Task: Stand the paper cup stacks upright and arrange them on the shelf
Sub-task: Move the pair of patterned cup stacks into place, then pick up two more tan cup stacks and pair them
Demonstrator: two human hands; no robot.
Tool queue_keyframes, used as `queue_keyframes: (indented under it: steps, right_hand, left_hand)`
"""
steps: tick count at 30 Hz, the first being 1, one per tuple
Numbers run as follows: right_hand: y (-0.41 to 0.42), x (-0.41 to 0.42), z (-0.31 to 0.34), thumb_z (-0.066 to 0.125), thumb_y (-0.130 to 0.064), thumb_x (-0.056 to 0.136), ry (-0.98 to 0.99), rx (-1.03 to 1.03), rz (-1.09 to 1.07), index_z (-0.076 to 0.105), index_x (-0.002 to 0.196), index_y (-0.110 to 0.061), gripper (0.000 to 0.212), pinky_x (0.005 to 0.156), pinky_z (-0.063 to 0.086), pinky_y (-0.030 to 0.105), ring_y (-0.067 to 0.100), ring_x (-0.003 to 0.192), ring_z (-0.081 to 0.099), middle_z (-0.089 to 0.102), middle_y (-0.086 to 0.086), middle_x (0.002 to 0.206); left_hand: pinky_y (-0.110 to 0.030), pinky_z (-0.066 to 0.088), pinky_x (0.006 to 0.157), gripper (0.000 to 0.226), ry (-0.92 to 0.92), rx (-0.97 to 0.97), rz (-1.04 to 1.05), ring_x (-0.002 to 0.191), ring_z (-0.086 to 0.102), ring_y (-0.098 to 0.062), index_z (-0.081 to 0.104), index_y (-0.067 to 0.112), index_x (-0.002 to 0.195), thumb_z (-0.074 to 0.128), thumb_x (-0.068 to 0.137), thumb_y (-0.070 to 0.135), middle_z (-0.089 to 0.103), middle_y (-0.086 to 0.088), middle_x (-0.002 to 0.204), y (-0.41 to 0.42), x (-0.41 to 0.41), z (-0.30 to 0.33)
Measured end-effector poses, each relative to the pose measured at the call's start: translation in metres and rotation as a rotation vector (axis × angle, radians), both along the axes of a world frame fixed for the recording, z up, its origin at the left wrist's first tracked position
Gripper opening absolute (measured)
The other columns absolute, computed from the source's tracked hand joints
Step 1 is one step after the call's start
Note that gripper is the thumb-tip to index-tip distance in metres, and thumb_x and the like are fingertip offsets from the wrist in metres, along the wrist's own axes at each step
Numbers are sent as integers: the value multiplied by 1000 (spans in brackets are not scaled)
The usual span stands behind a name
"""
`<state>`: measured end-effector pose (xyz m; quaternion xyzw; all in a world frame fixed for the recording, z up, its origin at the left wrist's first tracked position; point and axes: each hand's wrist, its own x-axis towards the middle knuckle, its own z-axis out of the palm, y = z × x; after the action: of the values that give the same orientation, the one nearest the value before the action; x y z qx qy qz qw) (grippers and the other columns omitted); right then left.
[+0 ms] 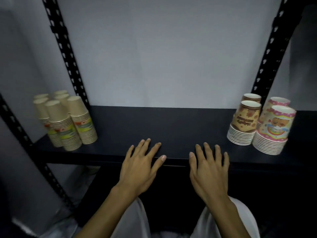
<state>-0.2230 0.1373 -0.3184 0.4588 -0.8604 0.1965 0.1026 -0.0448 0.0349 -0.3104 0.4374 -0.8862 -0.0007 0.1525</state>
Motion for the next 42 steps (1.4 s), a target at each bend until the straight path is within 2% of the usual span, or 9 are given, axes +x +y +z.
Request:
queue_keyframes:
  steps: [5, 8, 19, 27, 31, 34, 36, 39, 42]
  right_hand:
    - [-32, 26, 16, 0, -58, 98, -7, 142, 215, 38, 157, -23, 78, 122, 12, 60, 37, 155, 21, 33, 8, 165]
    - [-50, 38, 27, 7, -57, 104, -21, 250, 302, 24, 161, -24, 68, 122, 6, 65, 41, 156, 9, 19, 13, 169]
    - [-128, 71, 44, 13, -67, 99, -35, 426, 504, 11, 163, -31, 73, 117, 1, 74, 46, 155, -1, 5, 9, 172]
    - [-156, 80, 43, 17, -77, 93, -69, 403, 482, 15, 159, -46, 72, 119, 5, 69, 35, 157, 5, 12, -2, 171]
    - [-158, 81, 43, 21, -76, 93, -57, 379, 468, 25, 156, -46, 69, 119, 12, 67, 34, 154, 15, 22, -2, 167]
    - [-169, 89, 47, 34, -71, 95, -41, 270, 496, 44, 147, -37, 63, 118, 24, 60, 31, 143, 34, 40, 1, 152]
    - [-183, 100, 49, 47, -65, 95, -131, 173, 595, 51, 143, -32, 58, 116, 30, 54, 26, 134, 44, 50, -2, 140]
    - [-204, 127, 53, 67, -53, 91, -509, 29, 812, 53, 141, -27, 59, 111, 42, 45, 17, 123, 55, 61, -6, 127]
    - [-219, 159, 60, 77, -45, 86, -774, -57, 936, 47, 147, -21, 72, 103, 49, 33, 11, 120, 57, 60, -5, 131]
  left_hand:
    - [-41, 8, 127, 70, -10, 30, 147, 157, 7, -14, 19, 42, 159, 13, 96, 72, 16, 2, 170, -13, 38, 9]
    - [-42, 10, 127, 70, 5, 29, 204, 157, 10, -14, 22, 41, 158, 15, 96, 73, 19, 3, 169, -16, 54, 8]
    - [-34, 18, 124, 61, 194, -90, 275, 151, 27, -11, 44, 36, 149, 24, 101, 67, 38, 6, 161, -26, 89, -6]
    - [-30, 45, 100, 36, 424, -229, 245, 122, 55, -10, 72, 24, 119, 54, 99, 48, 65, 8, 128, -51, 116, -18]
    - [-31, 43, 77, 20, 551, -357, 349, 89, 58, -13, 73, 20, 89, 64, 94, 37, 68, 9, 94, -61, 130, -12]
    - [-35, 41, 71, 18, 630, -437, 485, 79, 52, -15, 67, 18, 83, 65, 90, 35, 62, 8, 83, -63, 144, 1]
    - [-37, 44, 72, 22, 675, -425, 557, 84, 51, -17, 64, 17, 94, 65, 90, 38, 59, 5, 91, -68, 153, 8]
    - [-39, 49, 81, 41, 766, -338, 613, 99, 53, -18, 57, 13, 118, 68, 93, 43, 57, -2, 110, -79, 165, 15]
    - [-31, 50, 88, 55, 863, -235, 582, 107, 56, -13, 50, 15, 131, 72, 90, 45, 58, 0, 121, -87, 168, 19]
